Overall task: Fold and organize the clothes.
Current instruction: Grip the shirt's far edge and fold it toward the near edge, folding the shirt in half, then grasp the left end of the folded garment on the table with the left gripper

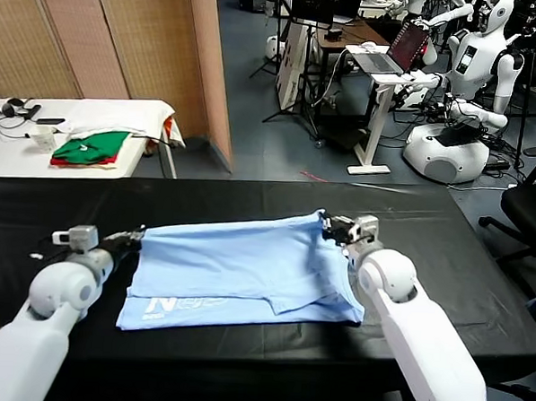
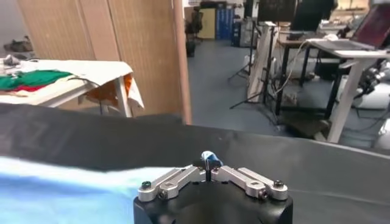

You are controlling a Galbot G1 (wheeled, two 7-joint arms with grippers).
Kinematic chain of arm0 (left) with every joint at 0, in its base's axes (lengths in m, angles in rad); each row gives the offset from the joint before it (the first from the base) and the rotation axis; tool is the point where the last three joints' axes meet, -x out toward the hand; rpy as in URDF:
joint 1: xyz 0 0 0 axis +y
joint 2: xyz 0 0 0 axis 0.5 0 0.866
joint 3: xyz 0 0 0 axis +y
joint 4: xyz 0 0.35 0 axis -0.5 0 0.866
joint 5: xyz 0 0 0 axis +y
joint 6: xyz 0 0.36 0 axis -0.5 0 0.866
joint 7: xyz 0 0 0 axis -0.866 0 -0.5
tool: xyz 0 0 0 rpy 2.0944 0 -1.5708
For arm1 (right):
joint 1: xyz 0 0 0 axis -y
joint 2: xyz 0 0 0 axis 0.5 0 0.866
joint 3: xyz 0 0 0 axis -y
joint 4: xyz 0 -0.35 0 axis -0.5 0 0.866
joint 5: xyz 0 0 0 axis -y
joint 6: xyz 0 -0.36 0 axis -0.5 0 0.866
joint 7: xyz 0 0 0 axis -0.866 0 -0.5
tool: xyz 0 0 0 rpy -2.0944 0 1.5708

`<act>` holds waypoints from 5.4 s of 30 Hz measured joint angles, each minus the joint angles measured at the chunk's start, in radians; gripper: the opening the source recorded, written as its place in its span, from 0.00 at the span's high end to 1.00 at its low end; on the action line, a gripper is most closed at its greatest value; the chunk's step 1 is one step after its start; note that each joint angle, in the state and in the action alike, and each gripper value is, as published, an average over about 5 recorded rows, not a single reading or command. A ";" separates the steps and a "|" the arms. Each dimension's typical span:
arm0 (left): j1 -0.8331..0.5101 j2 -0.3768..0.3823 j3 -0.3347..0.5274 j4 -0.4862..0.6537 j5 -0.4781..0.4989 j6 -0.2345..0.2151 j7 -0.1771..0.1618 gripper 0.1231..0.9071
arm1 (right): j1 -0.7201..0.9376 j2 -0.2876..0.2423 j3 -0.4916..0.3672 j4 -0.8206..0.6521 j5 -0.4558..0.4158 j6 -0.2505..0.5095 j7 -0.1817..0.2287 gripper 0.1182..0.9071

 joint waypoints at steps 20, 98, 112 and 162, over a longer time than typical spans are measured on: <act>0.244 -0.039 -0.060 -0.137 0.106 -0.018 0.004 0.96 | -0.236 -0.039 0.022 0.140 -0.079 -0.106 0.020 0.97; 0.160 -0.194 -0.040 -0.016 0.241 -0.090 0.044 0.96 | -0.182 0.223 0.082 0.014 -0.021 0.047 0.316 0.97; 0.094 -0.187 -0.024 0.015 0.347 -0.162 0.088 0.71 | -0.229 0.198 0.129 0.088 -0.020 0.041 0.158 0.35; 0.256 -0.257 -0.134 -0.024 0.169 -0.174 0.116 0.91 | -0.393 0.177 0.199 0.298 -0.025 0.075 0.110 0.00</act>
